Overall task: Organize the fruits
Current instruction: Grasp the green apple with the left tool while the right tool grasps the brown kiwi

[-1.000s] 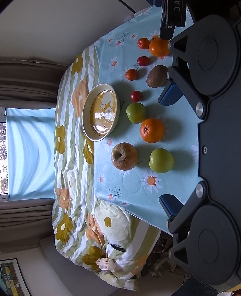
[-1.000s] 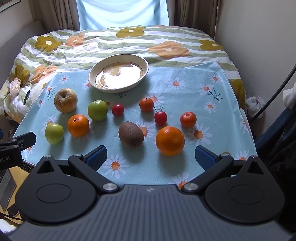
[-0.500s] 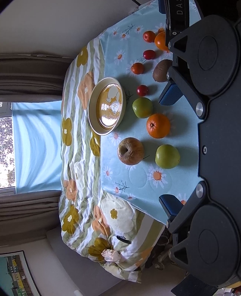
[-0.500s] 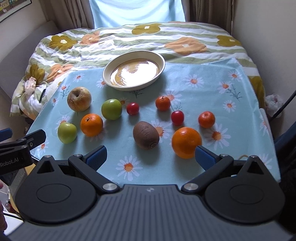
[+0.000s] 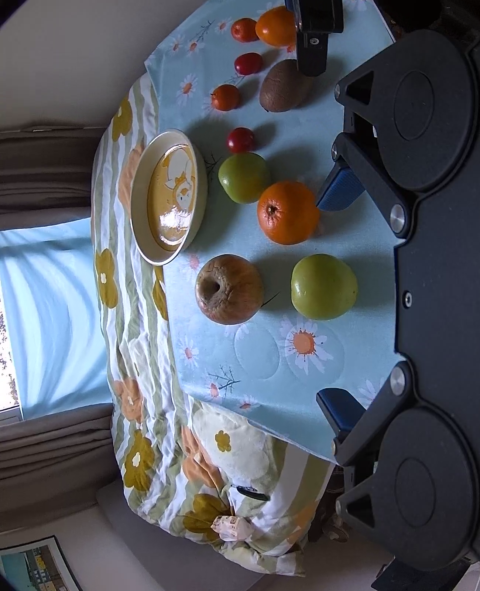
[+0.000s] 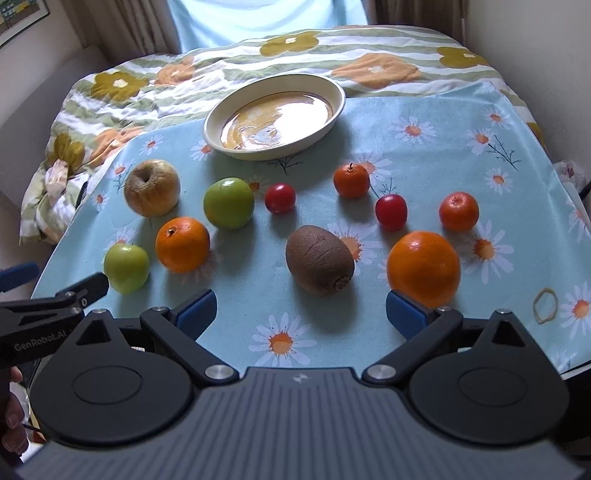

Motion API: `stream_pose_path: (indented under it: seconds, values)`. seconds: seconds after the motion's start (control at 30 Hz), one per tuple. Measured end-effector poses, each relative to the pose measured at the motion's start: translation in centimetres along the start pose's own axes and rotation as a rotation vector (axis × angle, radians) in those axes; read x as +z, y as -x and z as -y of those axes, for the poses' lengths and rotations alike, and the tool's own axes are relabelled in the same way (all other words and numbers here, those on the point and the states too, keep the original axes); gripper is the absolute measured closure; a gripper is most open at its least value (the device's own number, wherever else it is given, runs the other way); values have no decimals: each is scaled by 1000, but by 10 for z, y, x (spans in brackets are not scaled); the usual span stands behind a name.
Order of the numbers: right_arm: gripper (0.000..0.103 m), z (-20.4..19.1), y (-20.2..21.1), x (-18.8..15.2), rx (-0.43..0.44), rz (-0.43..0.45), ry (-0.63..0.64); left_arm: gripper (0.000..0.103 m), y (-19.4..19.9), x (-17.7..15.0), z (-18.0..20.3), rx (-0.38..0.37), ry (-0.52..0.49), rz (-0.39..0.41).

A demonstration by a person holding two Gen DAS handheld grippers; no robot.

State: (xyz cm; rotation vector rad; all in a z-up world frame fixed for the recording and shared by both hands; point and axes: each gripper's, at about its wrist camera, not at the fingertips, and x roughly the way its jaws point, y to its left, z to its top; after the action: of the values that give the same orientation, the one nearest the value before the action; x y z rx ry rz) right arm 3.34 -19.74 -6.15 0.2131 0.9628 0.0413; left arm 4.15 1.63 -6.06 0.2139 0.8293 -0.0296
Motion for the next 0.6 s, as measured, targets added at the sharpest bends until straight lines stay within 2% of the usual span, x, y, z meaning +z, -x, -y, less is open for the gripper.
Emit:
stream_pose_path:
  seconds: [0.13, 0.27, 0.43, 0.5, 0.6]
  values:
    - [0, -9, -14, -1, -52, 0, -32, 3, -21, -2, -2, -34, -46, -14]
    - [0, -15, -23, 0, -86, -12, -70, 11, -39, -1, -6, -43, -100, -27]
    - [0, -22, -32, 1, -137, -21, -94, 12, -54, 0, -10, -91, -121, -37]
    - [0, -22, -36, 1, -150, -19, -113, 20, -60, 1, -10, -115, -129, -47]
    - [0, -23, -41, 1, -172, -16, -129, 25, -67, 1, -9, -146, -137, -58]
